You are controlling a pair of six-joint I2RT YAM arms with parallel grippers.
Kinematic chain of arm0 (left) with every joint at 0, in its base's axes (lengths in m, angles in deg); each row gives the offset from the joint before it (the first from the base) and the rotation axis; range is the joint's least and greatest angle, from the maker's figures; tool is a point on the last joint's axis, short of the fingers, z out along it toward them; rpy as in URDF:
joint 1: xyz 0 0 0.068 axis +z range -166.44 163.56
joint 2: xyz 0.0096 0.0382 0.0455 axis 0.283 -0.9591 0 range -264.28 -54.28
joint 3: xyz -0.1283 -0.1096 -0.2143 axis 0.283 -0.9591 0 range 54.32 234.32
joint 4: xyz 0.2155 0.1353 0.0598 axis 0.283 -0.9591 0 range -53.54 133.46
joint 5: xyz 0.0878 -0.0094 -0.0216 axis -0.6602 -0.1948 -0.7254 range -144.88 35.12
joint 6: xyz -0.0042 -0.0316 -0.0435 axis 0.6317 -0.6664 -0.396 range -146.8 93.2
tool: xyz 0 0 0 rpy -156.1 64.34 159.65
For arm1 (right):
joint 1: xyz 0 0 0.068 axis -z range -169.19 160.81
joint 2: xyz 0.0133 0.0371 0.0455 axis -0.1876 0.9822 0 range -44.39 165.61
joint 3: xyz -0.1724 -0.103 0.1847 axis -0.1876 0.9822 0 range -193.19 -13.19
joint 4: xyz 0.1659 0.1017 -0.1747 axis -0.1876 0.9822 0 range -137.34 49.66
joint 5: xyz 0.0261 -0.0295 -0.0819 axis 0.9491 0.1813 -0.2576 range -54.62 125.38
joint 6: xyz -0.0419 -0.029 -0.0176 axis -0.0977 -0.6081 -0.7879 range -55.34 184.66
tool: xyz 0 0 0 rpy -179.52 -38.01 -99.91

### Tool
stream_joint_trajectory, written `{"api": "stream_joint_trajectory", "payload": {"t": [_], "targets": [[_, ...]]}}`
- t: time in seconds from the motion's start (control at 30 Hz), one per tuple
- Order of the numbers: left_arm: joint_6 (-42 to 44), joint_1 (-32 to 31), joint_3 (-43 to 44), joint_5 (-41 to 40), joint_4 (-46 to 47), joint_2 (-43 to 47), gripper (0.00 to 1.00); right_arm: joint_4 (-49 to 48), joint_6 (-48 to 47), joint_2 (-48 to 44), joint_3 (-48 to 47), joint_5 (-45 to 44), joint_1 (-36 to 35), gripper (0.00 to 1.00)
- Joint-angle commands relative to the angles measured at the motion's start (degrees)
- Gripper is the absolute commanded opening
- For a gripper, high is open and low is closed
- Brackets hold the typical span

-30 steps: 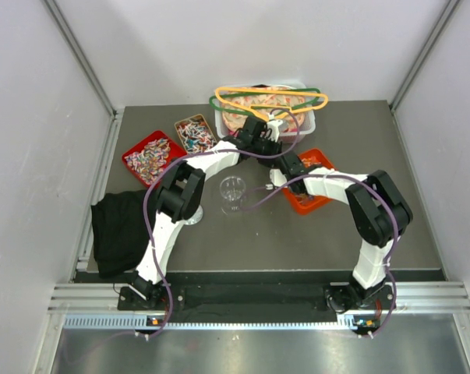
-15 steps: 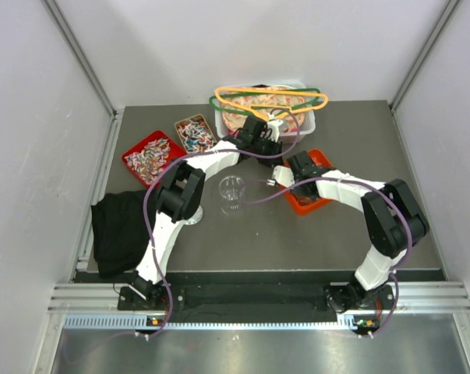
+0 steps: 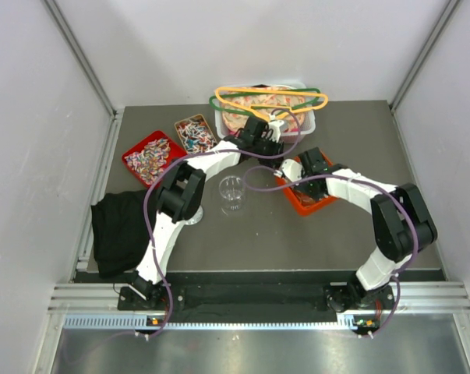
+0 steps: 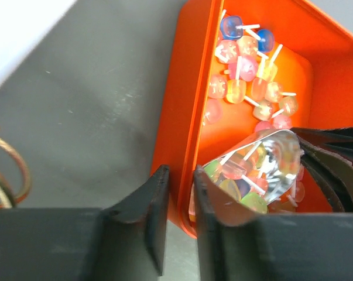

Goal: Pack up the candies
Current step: Scoop the fake candies from the storage box.

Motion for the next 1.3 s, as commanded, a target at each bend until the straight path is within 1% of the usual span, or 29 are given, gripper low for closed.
{"api": "stream_joint_trajectory", "payload": {"t": [0.0,0.07,0.1,0.2,0.23,0.33,0.47,0.67,1.0,1.27], "targets": [[-3.49,0.00,3.29,2.19,2.37,1.73,0.38,0.89,3.20,-4.16,0.66,3.37,0.98,0.00],[-4.37,0.18,3.56,2.54,2.55,1.47,0.46,0.19,3.11,-4.61,1.45,2.50,1.25,0.00],[-4.72,0.27,3.91,2.72,2.63,1.29,0.52,0.10,3.11,-4.61,1.54,2.49,1.42,0.00],[-5.61,0.53,4.96,3.51,3.07,1.03,0.59,-0.52,3.11,-4.78,2.06,2.23,1.60,0.00],[-5.95,0.53,5.32,3.69,3.07,0.94,0.62,-0.69,3.20,-4.87,2.24,1.97,1.60,0.00],[-6.83,0.79,6.90,4.65,3.07,0.94,0.68,-1.92,4.07,-5.66,3.03,1.88,1.86,0.00],[-7.37,1.41,8.22,5.45,2.99,1.64,0.70,-1.93,6.54,-6.28,3.38,3.54,3.44,0.00],[-7.45,2.81,7.96,6.24,2.99,3.22,0.72,-2.19,9.35,-7.60,3.47,6.10,4.94,0.00],[-5.61,4.92,6.46,6.59,1.14,6.03,0.73,-3.25,9.09,-8.82,4.26,7.85,5.11,0.00],[-3.67,7.21,4.62,7.12,-0.70,8.93,0.73,-4.47,7.07,-13.13,7.34,7.24,5.12,0.00]]}}
